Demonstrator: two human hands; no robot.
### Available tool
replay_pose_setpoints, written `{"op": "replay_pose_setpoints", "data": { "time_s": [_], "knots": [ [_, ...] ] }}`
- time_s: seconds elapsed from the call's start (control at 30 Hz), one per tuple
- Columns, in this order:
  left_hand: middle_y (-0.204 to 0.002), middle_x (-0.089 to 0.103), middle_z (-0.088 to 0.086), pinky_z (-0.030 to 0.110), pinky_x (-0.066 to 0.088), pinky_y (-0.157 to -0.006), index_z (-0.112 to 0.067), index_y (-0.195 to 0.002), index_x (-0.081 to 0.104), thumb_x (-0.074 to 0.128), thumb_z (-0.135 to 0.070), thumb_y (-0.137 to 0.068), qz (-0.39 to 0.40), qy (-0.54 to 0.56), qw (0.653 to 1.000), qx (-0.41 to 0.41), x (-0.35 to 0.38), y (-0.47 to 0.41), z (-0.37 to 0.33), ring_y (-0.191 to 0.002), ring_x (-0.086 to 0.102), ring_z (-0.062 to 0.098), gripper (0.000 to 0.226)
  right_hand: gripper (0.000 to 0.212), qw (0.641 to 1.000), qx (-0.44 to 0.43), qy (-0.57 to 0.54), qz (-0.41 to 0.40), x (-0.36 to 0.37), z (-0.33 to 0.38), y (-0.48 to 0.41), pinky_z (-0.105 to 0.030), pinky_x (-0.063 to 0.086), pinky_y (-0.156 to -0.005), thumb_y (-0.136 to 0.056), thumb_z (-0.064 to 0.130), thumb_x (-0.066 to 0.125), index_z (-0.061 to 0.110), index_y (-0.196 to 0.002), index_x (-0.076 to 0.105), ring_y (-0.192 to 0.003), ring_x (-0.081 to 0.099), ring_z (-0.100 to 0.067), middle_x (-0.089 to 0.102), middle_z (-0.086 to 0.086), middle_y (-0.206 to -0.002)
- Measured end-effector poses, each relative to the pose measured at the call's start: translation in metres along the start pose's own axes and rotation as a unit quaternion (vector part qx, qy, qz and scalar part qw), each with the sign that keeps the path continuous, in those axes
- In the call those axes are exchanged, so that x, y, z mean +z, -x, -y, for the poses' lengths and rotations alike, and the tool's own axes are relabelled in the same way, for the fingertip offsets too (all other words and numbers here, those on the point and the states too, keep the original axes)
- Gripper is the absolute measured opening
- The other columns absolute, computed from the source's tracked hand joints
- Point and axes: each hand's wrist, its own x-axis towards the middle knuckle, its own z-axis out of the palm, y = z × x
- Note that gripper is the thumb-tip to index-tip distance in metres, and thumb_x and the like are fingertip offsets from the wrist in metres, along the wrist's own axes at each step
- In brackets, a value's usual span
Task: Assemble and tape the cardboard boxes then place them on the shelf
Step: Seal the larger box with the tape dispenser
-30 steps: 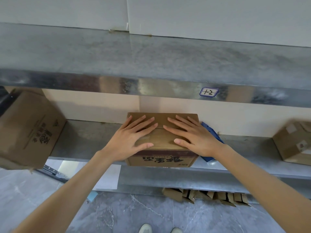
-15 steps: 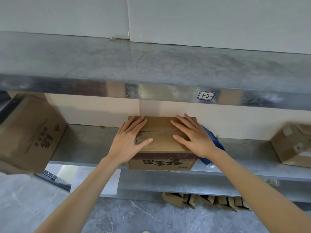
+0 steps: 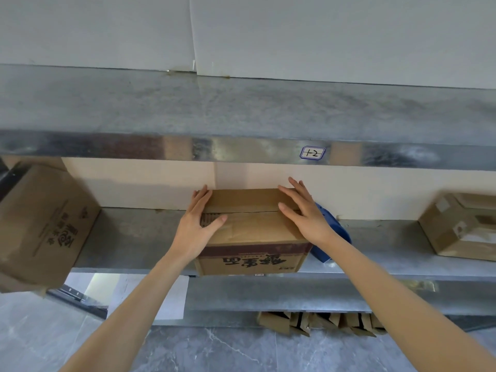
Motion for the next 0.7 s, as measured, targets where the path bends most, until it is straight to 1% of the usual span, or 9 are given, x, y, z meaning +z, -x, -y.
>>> {"op": "replay_pose_setpoints", "data": {
  "time_s": [0.07, 0.13, 0.2, 0.3, 0.4, 0.5, 0.6, 0.63, 0.7],
  "knots": [
    [-0.162, 0.010, -0.019, 0.038, -0.001, -0.124, -0.025, -0.155, 0.028, 0.049, -0.061, -0.091, 0.014, -0.113, 0.992, 0.054, -0.0020, 0.0015, -0.0018, -0.151, -0.006, 0.006, 0.077, 0.050, 0.998, -0.009, 0.059, 0.005, -0.0002, -0.0001, -0.0004, -0.050, 0.000, -0.123, -0.094, 0.056, 0.041, 0.046, -0.142, 0.036, -0.148, -0.009, -0.002, 0.008, 0.019, -0.161],
    [-0.162, 0.009, -0.017, 0.040, -0.009, -0.123, -0.028, -0.156, 0.024, 0.033, -0.073, -0.091, 0.020, -0.215, 0.970, 0.114, -0.0053, 0.0033, -0.0037, -0.151, -0.012, 0.008, 0.080, 0.057, 0.984, -0.033, 0.172, 0.018, -0.0015, 0.0012, 0.0014, -0.049, -0.008, -0.121, -0.093, 0.066, 0.027, 0.047, -0.147, 0.031, -0.147, -0.016, -0.004, 0.003, 0.019, -0.162],
    [-0.162, 0.012, -0.016, 0.040, -0.010, -0.123, -0.030, -0.156, 0.023, 0.024, -0.075, -0.091, 0.026, -0.281, 0.945, 0.167, -0.0077, 0.0044, -0.0048, -0.151, -0.011, 0.007, 0.079, 0.062, 0.958, -0.073, 0.278, 0.025, -0.0030, 0.0028, 0.0043, -0.048, -0.015, -0.119, -0.093, 0.072, 0.010, 0.049, -0.150, 0.022, -0.147, -0.020, -0.006, 0.000, 0.018, -0.163],
    [-0.163, 0.015, -0.016, 0.039, -0.003, -0.125, -0.032, -0.156, 0.024, 0.023, -0.075, -0.091, 0.058, -0.305, 0.928, 0.204, -0.0088, 0.0021, -0.0059, -0.152, -0.005, 0.005, 0.077, 0.061, 0.929, -0.117, 0.344, 0.064, -0.0060, 0.0063, 0.0039, -0.047, -0.017, -0.118, -0.091, 0.072, -0.002, 0.054, -0.149, 0.008, -0.147, -0.019, -0.006, 0.000, 0.018, -0.162],
    [-0.163, 0.012, -0.019, 0.037, -0.002, -0.125, -0.037, -0.155, 0.023, 0.024, -0.075, -0.090, 0.080, -0.296, 0.932, 0.193, -0.0084, -0.0007, -0.0056, -0.151, -0.004, 0.002, 0.076, 0.060, 0.922, -0.131, 0.347, 0.111, -0.0078, 0.0066, 0.0002, -0.042, -0.011, -0.120, -0.090, 0.072, -0.004, 0.055, -0.148, 0.001, -0.149, -0.016, -0.008, -0.002, 0.016, -0.163],
    [-0.162, 0.010, -0.023, 0.033, -0.005, -0.124, -0.041, -0.154, 0.024, 0.024, -0.078, -0.085, 0.088, -0.269, 0.943, 0.174, -0.0090, -0.0025, -0.0067, -0.150, -0.003, -0.001, 0.078, 0.063, 0.931, -0.121, 0.327, 0.105, -0.0067, 0.0035, -0.0021, -0.039, -0.008, -0.122, -0.090, 0.074, 0.002, 0.053, -0.150, 0.001, -0.149, -0.014, -0.006, -0.001, 0.018, -0.163],
    [-0.161, 0.013, -0.024, 0.030, -0.006, -0.123, -0.041, -0.153, 0.028, 0.029, -0.080, -0.082, 0.074, -0.238, 0.957, 0.149, -0.0065, -0.0014, -0.0088, -0.150, 0.000, 0.000, 0.080, 0.069, 0.957, -0.096, 0.266, 0.065, -0.0033, 0.0000, -0.0024, -0.039, -0.002, -0.123, -0.088, 0.076, 0.016, 0.050, -0.151, 0.010, -0.146, -0.012, 0.000, 0.003, 0.020, -0.162],
    [-0.161, 0.015, -0.023, 0.030, -0.004, -0.123, -0.041, -0.152, 0.030, 0.033, -0.079, -0.081, 0.063, -0.222, 0.963, 0.136, -0.0053, -0.0007, -0.0095, -0.151, 0.001, 0.001, 0.081, 0.069, 0.966, -0.085, 0.239, 0.051, -0.0020, -0.0006, -0.0024, -0.039, -0.001, -0.123, -0.088, 0.076, 0.021, 0.049, -0.151, 0.015, -0.146, -0.011, 0.001, 0.004, 0.021, -0.162],
    [-0.160, 0.019, -0.023, 0.035, 0.008, -0.124, -0.039, -0.150, 0.035, 0.044, -0.075, -0.081, 0.039, -0.180, 0.977, 0.103, -0.0030, 0.0009, -0.0097, -0.151, 0.003, 0.001, 0.078, 0.066, 0.981, -0.059, 0.183, 0.030, 0.0002, -0.0016, -0.0011, -0.039, 0.002, -0.123, -0.089, 0.072, 0.030, 0.048, -0.150, 0.022, -0.148, -0.007, -0.001, 0.006, 0.025, -0.160]
  ]
}}
